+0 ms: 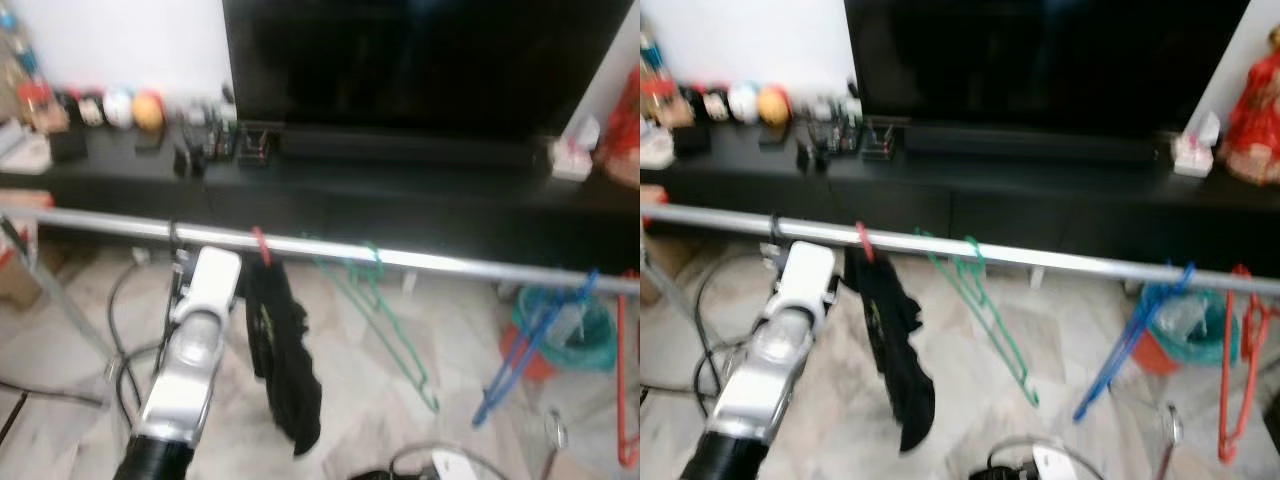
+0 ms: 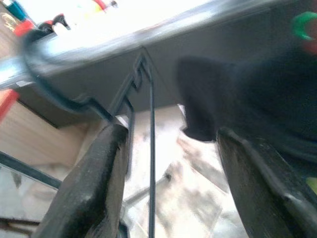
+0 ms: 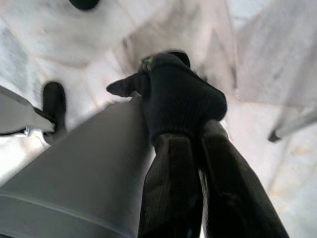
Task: Hang hanger
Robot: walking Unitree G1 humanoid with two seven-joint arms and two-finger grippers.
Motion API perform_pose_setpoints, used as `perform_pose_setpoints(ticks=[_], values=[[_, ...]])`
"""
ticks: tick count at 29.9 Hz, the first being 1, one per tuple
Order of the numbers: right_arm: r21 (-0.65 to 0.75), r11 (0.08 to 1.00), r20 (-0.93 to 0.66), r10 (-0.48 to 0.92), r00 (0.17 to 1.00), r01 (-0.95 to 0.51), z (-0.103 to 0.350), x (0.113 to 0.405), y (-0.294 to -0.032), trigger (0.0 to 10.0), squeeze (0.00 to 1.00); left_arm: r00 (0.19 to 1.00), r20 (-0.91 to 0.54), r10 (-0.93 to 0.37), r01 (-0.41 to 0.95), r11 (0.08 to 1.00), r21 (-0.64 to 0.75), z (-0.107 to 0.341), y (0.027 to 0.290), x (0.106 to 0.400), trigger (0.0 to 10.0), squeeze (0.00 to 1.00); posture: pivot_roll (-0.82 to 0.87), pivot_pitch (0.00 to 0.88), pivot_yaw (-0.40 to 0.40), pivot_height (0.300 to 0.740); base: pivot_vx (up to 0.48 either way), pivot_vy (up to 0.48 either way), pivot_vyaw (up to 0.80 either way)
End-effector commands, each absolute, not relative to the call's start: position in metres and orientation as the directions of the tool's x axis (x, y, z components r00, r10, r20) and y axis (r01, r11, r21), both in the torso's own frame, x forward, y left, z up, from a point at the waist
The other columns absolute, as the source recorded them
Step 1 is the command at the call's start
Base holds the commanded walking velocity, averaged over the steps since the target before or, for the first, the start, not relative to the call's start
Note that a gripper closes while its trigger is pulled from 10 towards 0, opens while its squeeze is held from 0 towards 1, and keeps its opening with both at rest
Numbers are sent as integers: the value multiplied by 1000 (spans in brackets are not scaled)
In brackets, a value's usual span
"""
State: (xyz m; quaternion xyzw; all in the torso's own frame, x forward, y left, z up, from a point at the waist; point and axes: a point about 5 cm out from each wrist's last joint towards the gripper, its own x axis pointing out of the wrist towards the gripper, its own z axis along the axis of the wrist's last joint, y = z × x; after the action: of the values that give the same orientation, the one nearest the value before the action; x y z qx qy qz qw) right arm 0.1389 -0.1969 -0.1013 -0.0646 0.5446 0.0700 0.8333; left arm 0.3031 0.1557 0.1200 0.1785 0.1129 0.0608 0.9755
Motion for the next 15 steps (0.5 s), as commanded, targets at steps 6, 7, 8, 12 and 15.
perform_pose_setpoints(ticks=[6,7,8,12,15], values=[[-31,985,-913,42,405,-171,-101,140,-199,10000,0,976,-159,152,-83,925,372,133,160,308,10000,0,-50,0,-17,740,0,0,0],[-31,985,-913,42,406,-171,-101,140,-199,10000,0,976,-164,142,-73,927,368,134,165,311,10000,0,-48,0,-17,740,0,0,0],[-31,985,-913,42,406,-172,-100,140,-199,10000,0,976,-172,132,-61,930,363,136,170,313,10000,0,-45,0,-19,740,0,0,0],[-33,984,-913,42,407,-176,-100,141,-199,10000,0,978,-192,75,-18,960,280,136,185,316,10000,0,-44,0,-24,740,0,0,0],[-33,983,-913,43,407,-178,-100,142,-199,10000,0,977,-196,82,-33,969,245,134,203,315,10000,0,-43,0,-24,740,0,0,0]])
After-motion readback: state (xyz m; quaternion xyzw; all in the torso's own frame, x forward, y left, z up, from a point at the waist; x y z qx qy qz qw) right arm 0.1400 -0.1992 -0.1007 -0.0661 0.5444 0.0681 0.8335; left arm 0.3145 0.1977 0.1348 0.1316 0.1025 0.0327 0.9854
